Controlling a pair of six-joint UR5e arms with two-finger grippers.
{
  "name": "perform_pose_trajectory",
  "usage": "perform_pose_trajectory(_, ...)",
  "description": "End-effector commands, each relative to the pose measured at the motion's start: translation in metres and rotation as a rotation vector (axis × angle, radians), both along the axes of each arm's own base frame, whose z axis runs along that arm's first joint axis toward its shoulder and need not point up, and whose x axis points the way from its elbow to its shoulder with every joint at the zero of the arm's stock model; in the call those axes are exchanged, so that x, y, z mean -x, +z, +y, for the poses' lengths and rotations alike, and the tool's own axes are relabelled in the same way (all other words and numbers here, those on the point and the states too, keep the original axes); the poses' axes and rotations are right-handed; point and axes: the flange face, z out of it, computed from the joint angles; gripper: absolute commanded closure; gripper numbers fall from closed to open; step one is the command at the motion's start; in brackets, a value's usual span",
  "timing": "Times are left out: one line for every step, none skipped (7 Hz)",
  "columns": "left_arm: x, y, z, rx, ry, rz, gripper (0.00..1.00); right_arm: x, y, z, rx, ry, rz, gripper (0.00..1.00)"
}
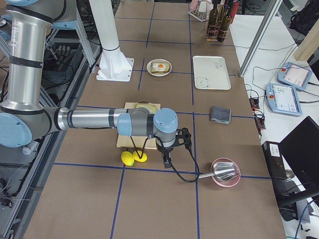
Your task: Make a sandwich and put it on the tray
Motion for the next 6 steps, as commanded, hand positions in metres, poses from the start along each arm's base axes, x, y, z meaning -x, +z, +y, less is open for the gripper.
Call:
perform_pose_trajectory(-0.003, -0.006, -0.011, -0.007, 0.006, 0.0, 0.0, 0.0, 0.001, 0.0, 0.001, 0.0, 0.001, 0.0)
perform_pose_trajectory(-0.001, -0.017, -0.009, -0.031, 0.001, -0.001, 0.0, 0.0, -0.002, -0.001, -0.004, 0.0, 0.001, 0.0)
perform_pose_trajectory(-0.001, -0.027, -0.008, -0.051, 0.001, -0.001, 0.0, 0.0, -0.007, -0.004, -0.016, 0.0, -0.001, 0.0)
perform_pose_trajectory(-0.001, -0.03, -0.008, -0.059, 0.003, 0.0, 0.0, 0.001, -0.013, -0.005, -0.017, 0.007, -0.019, 0.0)
perform_pose_trajectory(-0.001, -0.034, -0.007, -0.065, -0.001, 0.001, 0.0, 0.003, -0.022, -0.02, -0.033, 0.007, -0.042, 0.0)
perform_pose_trajectory(0.0, -0.033, -0.006, -0.066, -0.002, 0.009, 0.0, 0.004, -0.032, -0.016, -0.047, 0.008, -0.068, 0.0)
